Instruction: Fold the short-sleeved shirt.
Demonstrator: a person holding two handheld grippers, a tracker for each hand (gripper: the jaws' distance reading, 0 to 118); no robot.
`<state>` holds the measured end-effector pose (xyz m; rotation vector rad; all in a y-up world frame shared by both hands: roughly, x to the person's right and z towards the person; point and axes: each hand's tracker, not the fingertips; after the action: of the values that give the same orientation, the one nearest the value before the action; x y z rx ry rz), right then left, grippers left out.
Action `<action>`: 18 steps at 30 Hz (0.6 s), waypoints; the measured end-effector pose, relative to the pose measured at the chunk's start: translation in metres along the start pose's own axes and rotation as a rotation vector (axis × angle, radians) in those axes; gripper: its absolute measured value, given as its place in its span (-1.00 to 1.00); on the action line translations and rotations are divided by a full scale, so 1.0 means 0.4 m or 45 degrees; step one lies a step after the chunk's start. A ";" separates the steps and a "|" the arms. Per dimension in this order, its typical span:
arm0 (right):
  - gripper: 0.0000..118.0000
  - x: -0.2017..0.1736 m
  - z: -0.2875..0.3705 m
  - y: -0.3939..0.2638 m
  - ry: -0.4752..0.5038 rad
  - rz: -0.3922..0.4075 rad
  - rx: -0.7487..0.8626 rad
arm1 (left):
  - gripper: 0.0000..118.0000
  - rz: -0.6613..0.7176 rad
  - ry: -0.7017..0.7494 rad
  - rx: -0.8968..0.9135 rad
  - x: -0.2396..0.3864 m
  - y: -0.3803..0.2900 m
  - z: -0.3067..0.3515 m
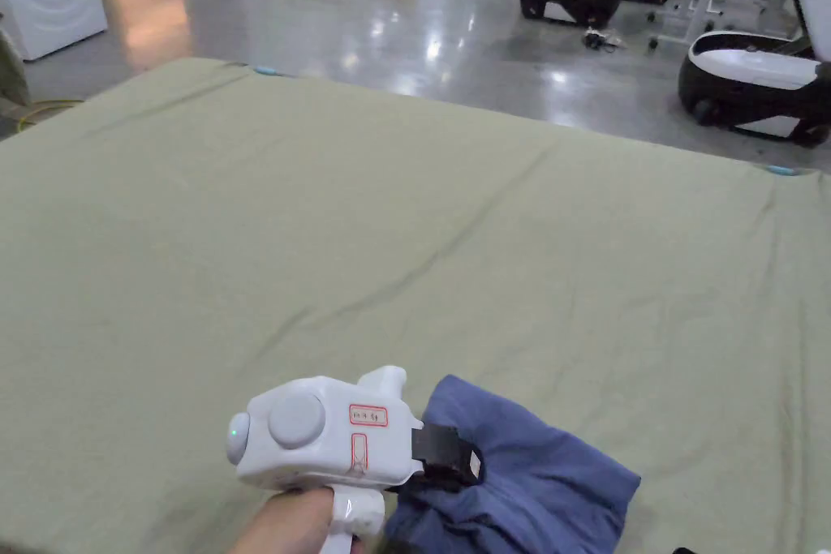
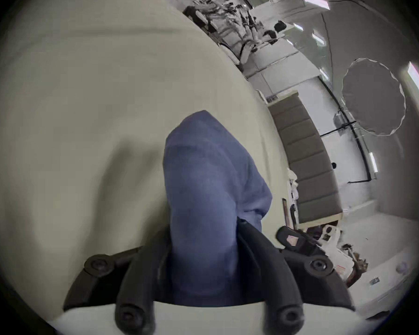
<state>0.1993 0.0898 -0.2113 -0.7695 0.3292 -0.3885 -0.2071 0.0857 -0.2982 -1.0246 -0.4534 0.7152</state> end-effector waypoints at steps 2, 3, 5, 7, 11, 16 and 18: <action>-0.93 -0.032 -0.003 -0.002 0.010 0.030 -0.005 | -0.58 -0.001 0.056 0.049 -0.071 0.033 0.086; -0.94 -0.051 -0.008 -0.004 0.011 0.048 -0.012 | -0.58 0.022 0.085 0.074 -0.116 0.048 0.137; -0.94 -0.085 -0.020 -0.007 0.017 0.074 -0.031 | -0.58 0.028 0.121 0.111 -0.202 0.076 0.229; -0.94 -0.120 -0.039 -0.014 0.024 0.098 -0.055 | -0.58 0.087 0.151 0.140 -0.305 0.112 0.326; -0.94 -0.181 -0.073 -0.025 0.028 0.143 -0.086 | -0.58 0.126 0.197 0.145 -0.471 0.178 0.488; -0.94 -0.240 -0.101 -0.029 0.041 0.174 -0.102 | -0.58 0.116 0.355 0.158 -0.592 0.235 0.653; -0.94 -0.257 -0.105 -0.031 0.047 0.186 -0.105 | -0.58 0.145 0.431 0.179 -0.632 0.250 0.697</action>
<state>0.0884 0.1027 -0.2157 -0.8143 0.4356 -0.2533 -0.5944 0.1054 -0.2628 -1.0197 -0.0509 0.6489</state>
